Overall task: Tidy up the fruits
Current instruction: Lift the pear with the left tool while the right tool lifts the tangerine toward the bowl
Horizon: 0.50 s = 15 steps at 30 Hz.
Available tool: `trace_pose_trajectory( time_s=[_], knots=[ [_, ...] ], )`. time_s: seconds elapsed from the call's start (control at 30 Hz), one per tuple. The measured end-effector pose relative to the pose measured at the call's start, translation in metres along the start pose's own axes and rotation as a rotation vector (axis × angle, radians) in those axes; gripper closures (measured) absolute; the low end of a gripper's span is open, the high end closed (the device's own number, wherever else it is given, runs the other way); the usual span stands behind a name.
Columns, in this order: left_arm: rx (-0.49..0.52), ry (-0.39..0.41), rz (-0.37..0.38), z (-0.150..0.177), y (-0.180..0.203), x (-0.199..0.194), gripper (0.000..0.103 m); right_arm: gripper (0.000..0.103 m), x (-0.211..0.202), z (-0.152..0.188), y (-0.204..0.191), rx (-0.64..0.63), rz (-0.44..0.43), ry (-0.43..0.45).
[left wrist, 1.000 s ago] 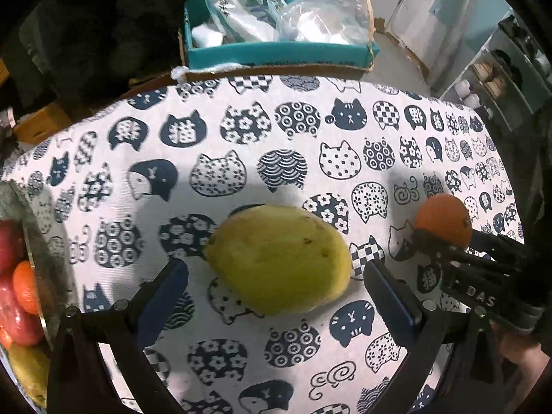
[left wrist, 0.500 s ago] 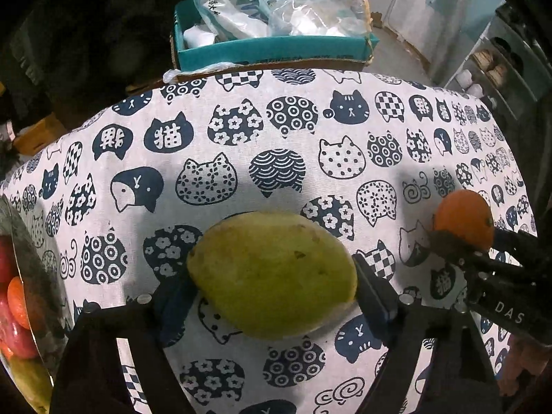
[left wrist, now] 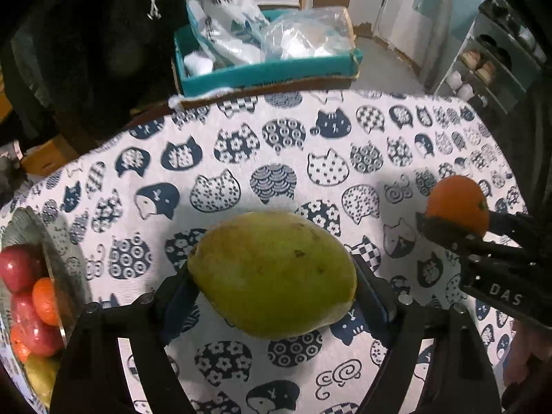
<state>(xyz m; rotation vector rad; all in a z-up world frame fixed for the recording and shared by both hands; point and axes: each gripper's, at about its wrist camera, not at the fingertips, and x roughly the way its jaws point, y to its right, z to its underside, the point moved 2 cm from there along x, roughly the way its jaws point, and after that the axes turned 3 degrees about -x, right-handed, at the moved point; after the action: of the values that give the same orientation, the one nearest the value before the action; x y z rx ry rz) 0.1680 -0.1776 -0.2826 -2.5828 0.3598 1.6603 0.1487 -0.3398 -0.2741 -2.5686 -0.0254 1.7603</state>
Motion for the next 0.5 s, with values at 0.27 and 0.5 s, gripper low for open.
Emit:
trace_pose_trajectory(
  time_s=[0.27, 0.5],
  knots=[
    [0.03, 0.077, -0.03, -0.003, -0.002, -0.039, 0.018, 0.04, -0.027, -0.004, -0.005, -0.013, 0.01, 0.056],
    [0.007, 0.125, -0.033, 0.002, -0.011, -0.071, 0.019, 0.04, -0.063, -0.008, -0.017, -0.048, 0.017, 0.125]
  ],
)
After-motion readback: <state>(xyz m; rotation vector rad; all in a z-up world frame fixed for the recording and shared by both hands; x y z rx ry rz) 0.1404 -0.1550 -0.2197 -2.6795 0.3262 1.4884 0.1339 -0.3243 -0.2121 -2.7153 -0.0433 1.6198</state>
